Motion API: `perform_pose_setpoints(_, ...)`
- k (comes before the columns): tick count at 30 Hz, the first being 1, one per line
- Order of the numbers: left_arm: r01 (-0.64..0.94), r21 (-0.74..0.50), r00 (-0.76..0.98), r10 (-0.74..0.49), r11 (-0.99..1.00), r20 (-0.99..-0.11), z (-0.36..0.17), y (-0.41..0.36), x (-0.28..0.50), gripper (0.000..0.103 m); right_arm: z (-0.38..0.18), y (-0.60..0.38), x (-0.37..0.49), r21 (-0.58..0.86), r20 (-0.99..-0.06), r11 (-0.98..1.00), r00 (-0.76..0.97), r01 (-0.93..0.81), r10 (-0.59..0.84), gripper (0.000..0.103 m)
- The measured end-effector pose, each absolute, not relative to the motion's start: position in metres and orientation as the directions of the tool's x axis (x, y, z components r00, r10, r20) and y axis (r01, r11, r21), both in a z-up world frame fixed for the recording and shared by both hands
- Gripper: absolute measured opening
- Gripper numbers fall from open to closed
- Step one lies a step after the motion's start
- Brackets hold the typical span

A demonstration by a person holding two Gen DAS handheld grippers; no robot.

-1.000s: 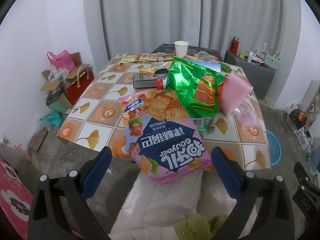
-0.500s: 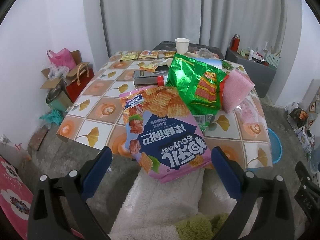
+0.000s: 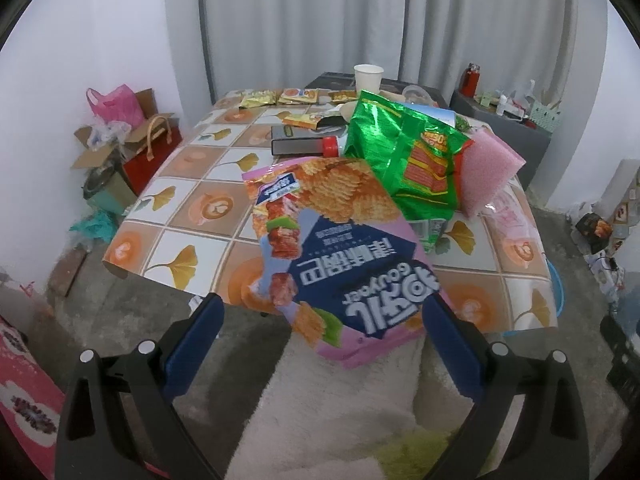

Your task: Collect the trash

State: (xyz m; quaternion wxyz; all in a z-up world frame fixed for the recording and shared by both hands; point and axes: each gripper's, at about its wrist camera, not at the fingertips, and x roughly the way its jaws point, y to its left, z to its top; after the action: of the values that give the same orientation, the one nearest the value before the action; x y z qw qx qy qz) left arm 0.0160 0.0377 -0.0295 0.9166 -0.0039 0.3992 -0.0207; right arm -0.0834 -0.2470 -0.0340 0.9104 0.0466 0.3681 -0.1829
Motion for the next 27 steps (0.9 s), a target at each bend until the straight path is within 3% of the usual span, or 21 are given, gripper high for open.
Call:
perform_pose_setpoints(10,0.135,-0.29,0.659,-0.304,0.948,-0.688,-0.059,0.093,0.036,0.097,-0.043,-0.231,-0.053,-0.021,-0.697,0.969,0.692,0.246,-0.19,0.096)
perform_pose_setpoints(17,0.087,-0.524,0.587,-0.469,0.847,-0.66,-0.08,0.121,0.06,0.093,-0.052,-0.214,-0.026,-0.01,-0.733,0.986,0.669,0.167,-0.121,0.096)
perform_pose_setpoints(22,0.086,-0.501,0.615,-0.441,0.861,-0.653,-0.075,0.131,0.081,0.089,-0.056,-0.207,-0.015,-0.002,-0.744,0.99,0.661,0.144,-0.098,0.096)
perform_pose_setpoints(27,0.052,-0.513,0.576,-0.446,0.857,-0.685,-0.09,0.142,0.119,0.074,-0.059,-0.203,-0.008,-0.001,-0.754,0.99,0.65,0.139,-0.092,0.096)
